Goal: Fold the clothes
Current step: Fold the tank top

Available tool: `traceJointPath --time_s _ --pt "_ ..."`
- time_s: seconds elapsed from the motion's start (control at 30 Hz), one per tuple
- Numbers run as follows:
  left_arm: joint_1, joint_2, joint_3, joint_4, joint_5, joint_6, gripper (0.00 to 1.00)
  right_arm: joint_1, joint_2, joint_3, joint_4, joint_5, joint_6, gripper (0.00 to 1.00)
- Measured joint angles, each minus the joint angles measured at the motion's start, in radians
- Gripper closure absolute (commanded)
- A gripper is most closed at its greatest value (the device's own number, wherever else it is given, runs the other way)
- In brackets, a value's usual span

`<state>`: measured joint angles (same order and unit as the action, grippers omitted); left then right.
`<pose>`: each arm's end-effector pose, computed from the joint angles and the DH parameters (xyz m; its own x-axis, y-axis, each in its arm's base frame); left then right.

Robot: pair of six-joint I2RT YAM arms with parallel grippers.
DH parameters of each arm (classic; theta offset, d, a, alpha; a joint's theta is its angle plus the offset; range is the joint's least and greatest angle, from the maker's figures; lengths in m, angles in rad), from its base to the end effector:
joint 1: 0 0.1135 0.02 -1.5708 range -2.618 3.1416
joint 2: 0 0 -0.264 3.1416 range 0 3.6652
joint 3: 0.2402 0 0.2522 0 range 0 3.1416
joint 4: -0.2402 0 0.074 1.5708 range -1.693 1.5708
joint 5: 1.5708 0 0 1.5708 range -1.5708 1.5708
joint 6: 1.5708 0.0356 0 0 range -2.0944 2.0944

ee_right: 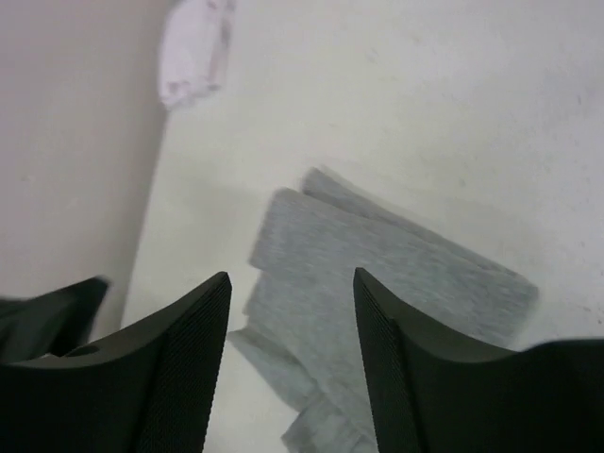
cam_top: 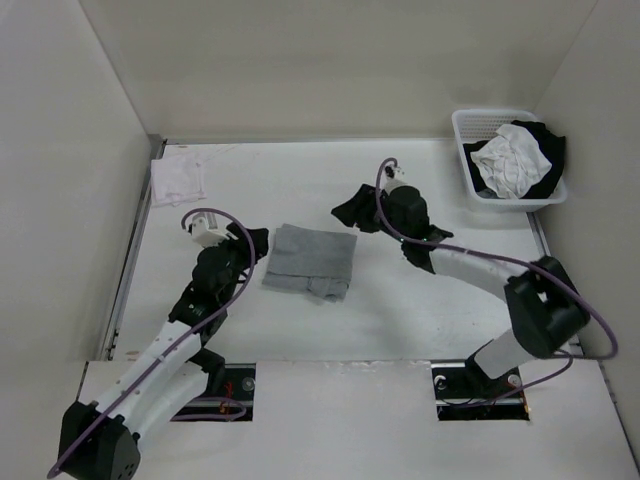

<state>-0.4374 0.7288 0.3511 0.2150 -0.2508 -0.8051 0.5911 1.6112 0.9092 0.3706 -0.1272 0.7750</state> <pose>0.1667 -0.0682 0.2372 -0.2376 -0.6598 -0.7129 0.0249 0.7295 -0.6835 0.2962 0.2043 0.2293 -0.6495 0.4000 -0.6467 -0.2770 0.6675 0.6911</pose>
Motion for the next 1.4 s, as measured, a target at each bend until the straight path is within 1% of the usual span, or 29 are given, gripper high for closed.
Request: traceJointPath --time_s 0.13,0.27,0.4,0.57,0.7,0.8,0.93,1.03,1.1,1.13,1.17,1.2,1.23,1.27,1.3,1.33,1.4 --pt "0.068 0.008 0.036 -0.142 -0.068 0.039 0.45 0.006 -0.203 -0.071 0.024 0.040 -0.077 0.27" --pt "0.144 0.017 0.036 -0.275 -0.082 0.045 0.41 0.011 -0.303 -0.201 0.068 0.124 -0.123 0.23" --pt "0.198 0.016 0.036 -0.346 -0.076 0.044 0.40 0.004 -0.303 -0.285 0.069 0.191 -0.137 0.23" --pt "0.235 0.016 0.036 -0.395 -0.056 0.042 0.40 -0.017 -0.302 -0.320 0.101 0.246 -0.138 0.22" --pt "0.240 0.026 0.036 -0.400 -0.043 0.042 0.43 -0.060 -0.302 -0.328 0.123 0.261 -0.124 0.22" --pt "0.236 0.052 0.036 -0.398 -0.035 0.044 0.40 -0.085 -0.302 -0.336 0.130 0.263 -0.113 0.22" --pt "0.220 0.088 0.036 -0.397 -0.028 0.050 0.35 -0.089 -0.301 -0.336 0.135 0.263 -0.105 0.22" --pt "0.208 0.100 0.036 -0.381 -0.020 0.052 0.34 -0.089 -0.299 -0.336 0.139 0.263 -0.103 0.25" --pt "0.199 0.114 0.037 -0.369 -0.013 0.055 0.34 -0.089 -0.296 -0.336 0.140 0.263 -0.101 0.30" --pt "0.193 0.124 0.037 -0.362 -0.007 0.057 0.34 -0.089 -0.294 -0.336 0.139 0.262 -0.100 0.37" --pt "0.186 0.136 0.037 -0.355 -0.003 0.059 0.34 -0.089 -0.293 -0.336 0.139 0.262 -0.099 0.50" --pt "0.179 0.149 0.038 -0.348 0.000 0.062 0.34 -0.089 -0.293 -0.336 0.140 0.262 -0.098 0.67" --pt "0.172 0.163 0.038 -0.340 0.002 0.065 0.34 -0.089 -0.293 -0.336 0.140 0.261 -0.099 0.80" --pt "0.165 0.177 0.039 -0.332 0.006 0.069 0.34 -0.089 -0.293 -0.336 0.142 0.260 -0.098 0.90" --pt "0.158 0.195 0.042 -0.323 0.010 0.074 0.34 -0.089 -0.293 -0.336 0.142 0.259 -0.092 0.96" --pt "0.150 0.213 0.047 -0.314 0.014 0.077 0.34 -0.089 -0.293 -0.336 0.142 0.259 -0.090 0.98" --pt "0.133 0.248 0.053 -0.291 0.022 0.085 0.33 -0.089 -0.293 -0.336 0.141 0.257 -0.087 0.99"
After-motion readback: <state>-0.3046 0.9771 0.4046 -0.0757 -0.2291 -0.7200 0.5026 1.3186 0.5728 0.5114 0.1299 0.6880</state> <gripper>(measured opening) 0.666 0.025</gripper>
